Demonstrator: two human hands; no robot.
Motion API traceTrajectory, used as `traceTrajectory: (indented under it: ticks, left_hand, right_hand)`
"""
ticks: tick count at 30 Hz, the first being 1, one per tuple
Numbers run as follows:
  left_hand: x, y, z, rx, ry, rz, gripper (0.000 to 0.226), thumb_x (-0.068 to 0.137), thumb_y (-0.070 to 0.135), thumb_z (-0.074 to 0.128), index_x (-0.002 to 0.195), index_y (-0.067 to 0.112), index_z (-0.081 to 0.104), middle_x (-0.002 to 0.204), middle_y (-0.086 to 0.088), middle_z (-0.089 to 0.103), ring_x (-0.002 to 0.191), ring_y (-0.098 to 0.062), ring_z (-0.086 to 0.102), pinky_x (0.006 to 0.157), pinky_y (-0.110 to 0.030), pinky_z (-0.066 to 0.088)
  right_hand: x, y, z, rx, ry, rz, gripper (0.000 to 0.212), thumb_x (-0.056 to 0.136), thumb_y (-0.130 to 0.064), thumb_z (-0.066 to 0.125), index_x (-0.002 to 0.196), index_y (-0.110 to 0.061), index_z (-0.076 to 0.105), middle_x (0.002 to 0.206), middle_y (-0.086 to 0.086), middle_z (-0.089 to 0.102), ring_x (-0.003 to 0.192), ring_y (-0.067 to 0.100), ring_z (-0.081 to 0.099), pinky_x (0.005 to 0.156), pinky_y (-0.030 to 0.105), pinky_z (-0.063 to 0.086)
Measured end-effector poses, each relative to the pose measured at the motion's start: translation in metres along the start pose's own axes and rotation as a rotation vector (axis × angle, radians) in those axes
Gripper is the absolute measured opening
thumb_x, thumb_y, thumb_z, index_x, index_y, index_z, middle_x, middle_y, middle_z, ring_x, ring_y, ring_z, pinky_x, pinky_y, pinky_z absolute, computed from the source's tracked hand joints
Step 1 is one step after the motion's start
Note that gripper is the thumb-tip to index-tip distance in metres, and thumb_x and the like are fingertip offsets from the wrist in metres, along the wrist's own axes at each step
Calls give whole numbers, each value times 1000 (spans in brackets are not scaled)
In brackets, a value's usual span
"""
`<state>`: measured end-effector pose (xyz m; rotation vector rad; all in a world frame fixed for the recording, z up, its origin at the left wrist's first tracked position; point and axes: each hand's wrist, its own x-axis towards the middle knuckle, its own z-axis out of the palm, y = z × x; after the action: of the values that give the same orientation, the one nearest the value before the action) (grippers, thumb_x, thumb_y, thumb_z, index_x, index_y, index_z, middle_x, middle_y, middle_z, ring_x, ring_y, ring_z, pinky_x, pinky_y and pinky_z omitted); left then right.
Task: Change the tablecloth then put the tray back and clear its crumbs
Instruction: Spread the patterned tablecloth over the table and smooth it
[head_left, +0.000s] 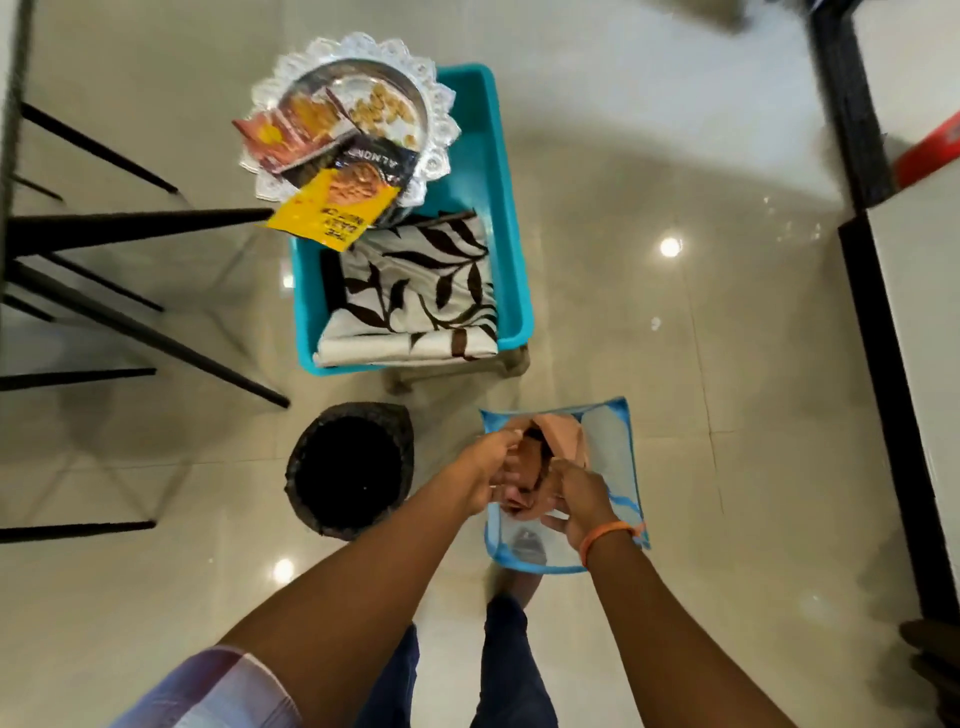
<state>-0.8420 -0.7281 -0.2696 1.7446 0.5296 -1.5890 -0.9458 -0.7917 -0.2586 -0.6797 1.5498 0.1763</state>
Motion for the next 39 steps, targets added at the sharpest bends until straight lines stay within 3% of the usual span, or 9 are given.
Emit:
traceTrajectory:
  ticks: [3, 5, 10, 14, 17, 24, 29, 33, 39]
  left_hand:
    - [-15, 15, -40, 25, 136, 219, 15, 92, 30, 61, 91, 15, 62, 83, -2, 61, 70, -15, 57, 61, -29, 50]
    - [-27, 27, -77, 250, 306, 437, 15, 89, 25, 62, 99, 14, 66, 90, 1, 64, 82, -14, 60, 72, -27, 51]
    - [-25, 52, -172, 479, 518, 617, 37, 79, 26, 65, 114, 13, 58, 116, -5, 58, 105, -20, 59, 87, -34, 51]
    - [-3, 75, -214, 260, 485, 438, 73, 82, 24, 69, 141, 6, 29, 136, -14, 42, 119, -29, 49, 93, -32, 42]
    - [15, 85, -225, 1, 379, 322, 78, 84, 25, 70, 143, 6, 22, 140, -12, 44, 116, -25, 52, 89, -28, 44]
    - [27, 87, -233, -98, 280, 288, 84, 83, 29, 72, 146, 6, 22, 140, -13, 44, 123, -28, 51, 102, -35, 45]
    - [16, 90, -238, -506, 69, 163, 60, 76, 30, 81, 123, 8, 49, 112, -12, 64, 96, -26, 66, 72, -39, 58]
    - [-16, 99, -238, -673, -181, 139, 42, 80, 37, 76, 114, 15, 65, 108, -13, 71, 100, -32, 66, 73, -45, 57]
    - [-57, 92, -231, -490, -95, 177, 55, 70, 8, 75, 123, 5, 60, 106, -18, 72, 96, -36, 70, 85, -56, 55]
  right_hand:
    - [-23, -20, 37, -85, 32, -228, 14, 74, -22, 60, 73, -8, 59, 54, -2, 57, 56, 24, 56, 44, 16, 42]
    - [-36, -33, 68, -410, 84, -484, 17, 77, -22, 64, 88, -9, 65, 77, 0, 66, 83, 28, 61, 63, 14, 44]
    - [-35, -59, 155, -1377, 329, -1212, 67, 69, -30, 75, 128, -15, 48, 123, 10, 52, 110, 32, 52, 86, 47, 49]
    - [8, -76, 201, -1809, 370, -1192, 85, 71, -24, 75, 145, -12, 35, 146, 19, 40, 131, 45, 39, 104, 65, 28]
    - [25, -81, 218, -1972, 330, -1041, 65, 86, -17, 60, 145, -11, 33, 134, 15, 53, 120, 39, 52, 98, 57, 42]
    - [9, -95, 218, -1876, 280, -1079, 21, 87, -13, 53, 104, -17, 65, 90, 7, 70, 84, 30, 68, 71, 40, 55]
    - [-23, -99, 206, -1737, 368, -1155, 31, 77, -4, 62, 105, -16, 67, 92, 7, 71, 82, 29, 68, 68, 42, 55]
    - [-66, -93, 197, -1584, 461, -1337, 39, 64, 4, 74, 98, -14, 71, 90, 8, 74, 76, 29, 70, 61, 43, 58]
    - [-126, -74, 166, -1432, 482, -1518, 38, 65, 1, 79, 98, -14, 70, 88, 7, 72, 70, 26, 68, 55, 35, 57]
